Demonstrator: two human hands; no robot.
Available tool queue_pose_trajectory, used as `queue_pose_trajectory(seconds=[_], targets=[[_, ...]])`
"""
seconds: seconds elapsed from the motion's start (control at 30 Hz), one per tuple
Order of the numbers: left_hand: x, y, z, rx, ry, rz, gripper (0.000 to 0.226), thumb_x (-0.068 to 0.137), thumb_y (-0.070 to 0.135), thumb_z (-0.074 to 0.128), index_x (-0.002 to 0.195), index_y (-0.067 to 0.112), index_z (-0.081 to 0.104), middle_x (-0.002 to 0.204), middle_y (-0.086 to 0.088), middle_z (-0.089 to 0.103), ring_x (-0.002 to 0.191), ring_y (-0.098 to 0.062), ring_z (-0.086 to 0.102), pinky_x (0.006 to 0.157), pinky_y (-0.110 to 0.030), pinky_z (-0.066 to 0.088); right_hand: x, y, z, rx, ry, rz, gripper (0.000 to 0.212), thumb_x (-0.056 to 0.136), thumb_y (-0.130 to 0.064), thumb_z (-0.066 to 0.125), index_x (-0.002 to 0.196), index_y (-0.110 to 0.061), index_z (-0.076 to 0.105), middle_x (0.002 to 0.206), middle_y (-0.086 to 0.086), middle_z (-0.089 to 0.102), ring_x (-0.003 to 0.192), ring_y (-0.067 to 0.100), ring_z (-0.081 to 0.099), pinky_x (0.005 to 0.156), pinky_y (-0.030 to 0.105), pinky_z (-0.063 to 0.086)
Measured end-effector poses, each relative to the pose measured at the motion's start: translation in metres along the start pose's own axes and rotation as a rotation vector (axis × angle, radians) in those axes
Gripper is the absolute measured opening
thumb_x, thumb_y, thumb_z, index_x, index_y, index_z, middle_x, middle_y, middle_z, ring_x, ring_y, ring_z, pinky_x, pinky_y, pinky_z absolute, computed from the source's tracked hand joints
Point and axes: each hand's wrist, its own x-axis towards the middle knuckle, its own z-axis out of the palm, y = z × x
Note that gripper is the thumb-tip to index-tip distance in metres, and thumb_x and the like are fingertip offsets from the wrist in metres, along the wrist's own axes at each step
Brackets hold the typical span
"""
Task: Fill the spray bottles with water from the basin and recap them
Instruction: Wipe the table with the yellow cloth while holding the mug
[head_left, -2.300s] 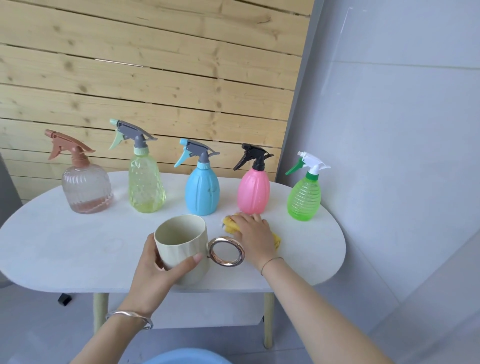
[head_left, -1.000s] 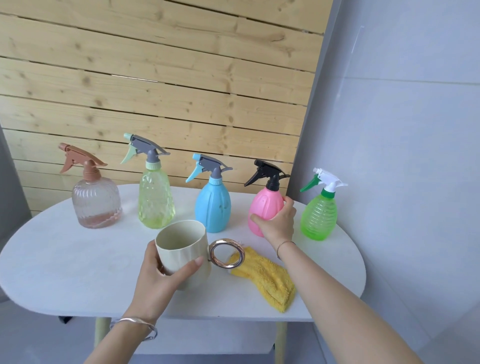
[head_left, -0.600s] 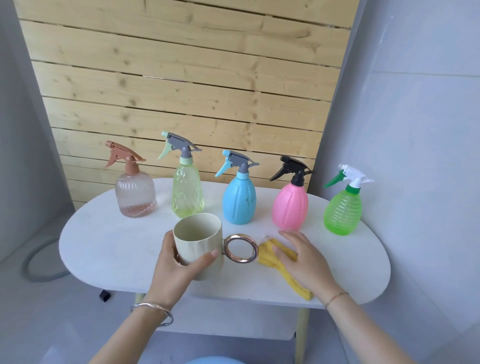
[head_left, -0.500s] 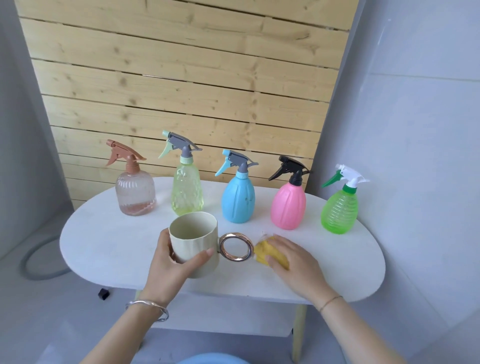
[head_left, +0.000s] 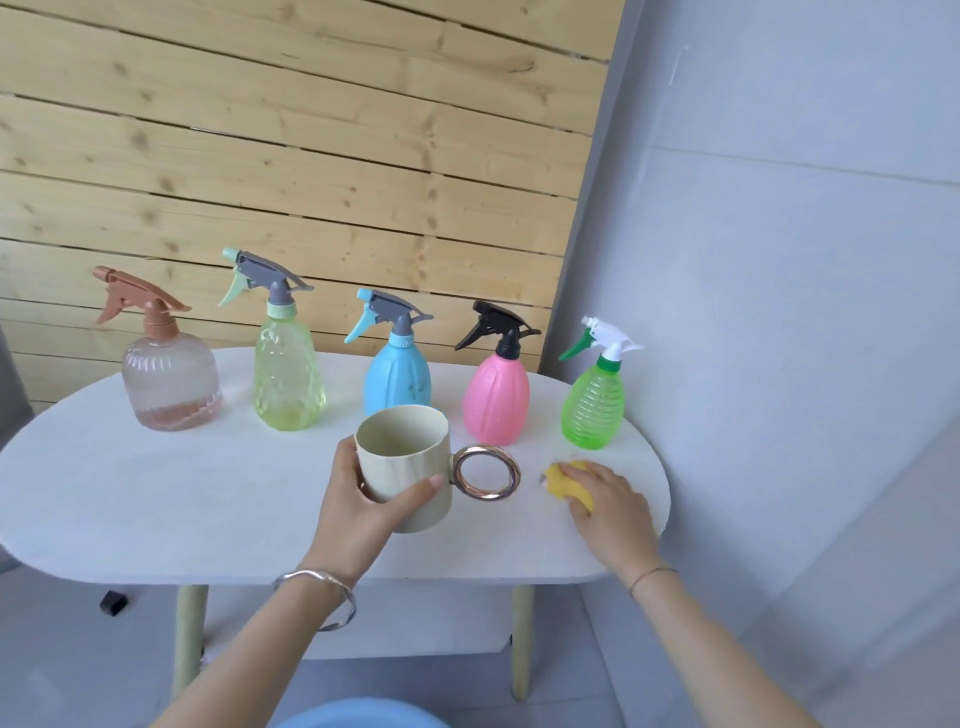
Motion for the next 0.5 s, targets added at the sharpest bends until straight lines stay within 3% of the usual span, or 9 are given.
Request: queue_pose_trajectory(seconds=[0.1,0.2,0.33,0.4,0.5], targets=[[0.002,-0.004,0.027,0.001,-0.028,-0.02,0.087,0.046,0.041,0.087,0.121,0.019,0.046,0.111,0.007,0.06,0.089,0.009,0.059,0.069,-0.01,0.049,0.002,0.037,-0.01,-0.023,0.041,0.167,0.048,0.092,-0.022,0.05,0.137,-0.037,0.045,0.139,-0.004,0.047,0.117,0.027,0.05,0.095,0.036,0.041],[0.003,-0.01,0.063,0.007,-0.06,-0.018,0.083,0.053,0.029,0.091,0.121,0.017,0.045,0.112,0.007,0.058,0.091,0.01,0.058,0.072,-0.009,0.048,-0.009,0.056,-0.011,0.048,0.118,0.167,0.046,0.087,-0.011,0.052,0.129,-0.031,0.054,0.127,0.003,0.057,0.109,0.028,0.055,0.089,0.034,0.041],[0.005,-0.02,0.111,0.033,-0.078,-0.022,0.078,0.06,0.014,0.09,0.12,0.018,0.039,0.108,0.014,0.054,0.095,0.007,0.054,0.072,-0.004,0.045,-0.039,0.056,-0.03,0.57,0.232,0.279,0.038,0.09,-0.006,0.05,0.118,-0.029,0.061,0.108,-0.005,0.066,0.091,0.016,0.058,0.074,0.029,0.043],[0.007,-0.025,0.133,0.044,-0.074,-0.028,0.078,0.06,0.012,0.09,0.117,0.02,0.037,0.105,0.016,0.052,0.094,0.008,0.053,0.07,-0.003,0.043,-0.055,0.052,-0.042,0.823,0.282,0.323,0.034,0.093,-0.007,0.05,0.114,-0.032,0.061,0.106,-0.011,0.066,0.096,0.01,0.059,0.081,0.026,0.041],[0.009,-0.033,0.158,0.047,-0.065,-0.045,0.078,0.058,0.014,0.091,0.113,0.025,0.037,0.104,0.018,0.052,0.094,0.005,0.055,0.069,-0.002,0.042,-0.07,0.05,-0.051,0.911,0.321,0.296,0.039,0.093,-0.004,0.05,0.122,-0.029,0.058,0.113,-0.011,0.064,0.107,0.01,0.057,0.09,0.027,0.04]])
